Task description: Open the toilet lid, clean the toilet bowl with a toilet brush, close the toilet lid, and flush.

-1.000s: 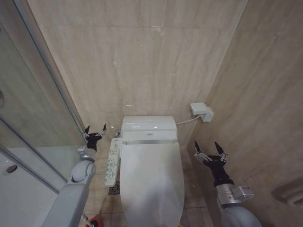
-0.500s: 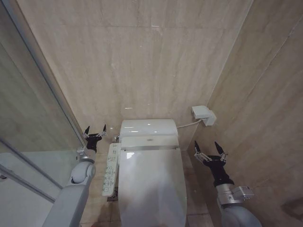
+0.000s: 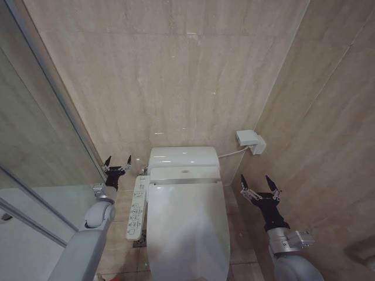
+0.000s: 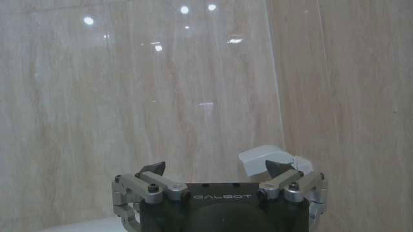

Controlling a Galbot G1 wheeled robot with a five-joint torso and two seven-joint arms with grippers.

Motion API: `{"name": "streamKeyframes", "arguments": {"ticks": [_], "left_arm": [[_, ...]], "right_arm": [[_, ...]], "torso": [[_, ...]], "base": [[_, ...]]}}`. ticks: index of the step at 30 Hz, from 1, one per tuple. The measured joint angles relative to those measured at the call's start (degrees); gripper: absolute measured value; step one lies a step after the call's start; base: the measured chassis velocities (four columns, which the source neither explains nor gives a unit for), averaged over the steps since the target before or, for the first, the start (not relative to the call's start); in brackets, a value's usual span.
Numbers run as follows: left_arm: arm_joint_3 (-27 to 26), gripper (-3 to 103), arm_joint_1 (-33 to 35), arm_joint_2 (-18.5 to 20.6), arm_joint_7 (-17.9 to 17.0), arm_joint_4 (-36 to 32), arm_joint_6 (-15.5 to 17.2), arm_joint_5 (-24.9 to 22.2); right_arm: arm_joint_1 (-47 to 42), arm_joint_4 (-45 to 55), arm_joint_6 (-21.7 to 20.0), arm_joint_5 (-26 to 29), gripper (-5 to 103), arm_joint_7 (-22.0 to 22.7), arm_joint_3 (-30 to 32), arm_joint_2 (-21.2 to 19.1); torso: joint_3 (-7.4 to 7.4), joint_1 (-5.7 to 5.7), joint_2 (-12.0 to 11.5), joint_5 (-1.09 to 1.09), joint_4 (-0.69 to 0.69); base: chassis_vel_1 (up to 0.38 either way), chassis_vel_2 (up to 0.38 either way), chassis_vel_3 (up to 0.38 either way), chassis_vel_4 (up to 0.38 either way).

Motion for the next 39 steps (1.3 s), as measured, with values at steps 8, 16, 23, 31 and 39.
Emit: {"name": "streamKeyframes", "arguments": {"ticks": [8,16,23,31,39], "left_arm": [[4.12,100,-3.46,4.03,2.50,6.76,-4.07,0.08],[8.77,100,-7.14,7.29,3.77,12.09,-5.68,2.56],[12.87,100,-11.30,8.07,6.19,19.73,-9.74,8.41],[17.59,99,-14.01,8.94,9.70,23.72,-11.30,11.05],[18.54,82,-15.21,7.98,10.99,25.25,-11.48,12.18]], "right_arm": [[0.00,0.00,0.00,0.00,100,0.00,0.00,0.00],[0.00,0.00,0.00,0.00,100,0.00,0.00,0.00],[0.01,0.00,0.00,0.00,100,0.00,0.00,0.00],[0.00,0.00,0.00,0.00,100,0.00,0.00,0.00],[0.00,0.00,0.00,0.00,100,0.00,0.00,0.00]], "torso": [[0.00,0.00,0.00,0.00,0.00],[0.00,0.00,0.00,0.00,0.00],[0.00,0.00,0.00,0.01,-0.02],[0.01,0.01,0.00,0.00,0.00],[0.00,0.01,0.00,0.01,0.00]], "base": [[0.000,0.000,0.000,0.000],[0.000,0.000,0.000,0.000],[0.000,0.000,0.000,0.000],[0.000,0.000,0.000,0.000],[0.000,0.000,0.000,0.000]]}}
